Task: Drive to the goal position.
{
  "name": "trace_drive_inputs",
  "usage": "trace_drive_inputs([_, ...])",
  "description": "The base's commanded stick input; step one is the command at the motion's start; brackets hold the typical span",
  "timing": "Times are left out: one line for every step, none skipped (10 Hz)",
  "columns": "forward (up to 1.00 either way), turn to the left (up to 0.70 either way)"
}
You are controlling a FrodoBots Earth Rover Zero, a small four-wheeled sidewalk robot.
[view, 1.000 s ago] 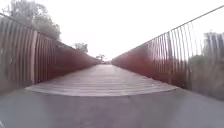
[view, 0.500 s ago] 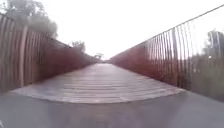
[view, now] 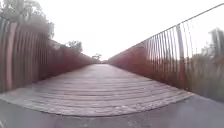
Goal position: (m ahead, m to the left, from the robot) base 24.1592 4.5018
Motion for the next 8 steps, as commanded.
trace_drive_inputs([0.7, -0.14])
trace_drive_inputs([0.7, -0.14])
trace_drive_inputs([0.7, -0.14])
trace_drive_inputs([0.7, -0.14])
trace_drive_inputs([0.7, -0.14])
trace_drive_inputs([0.7, -0.14])
trace_drive_inputs([0.7, -0.14])
trace_drive_inputs([0.7, -0.14])
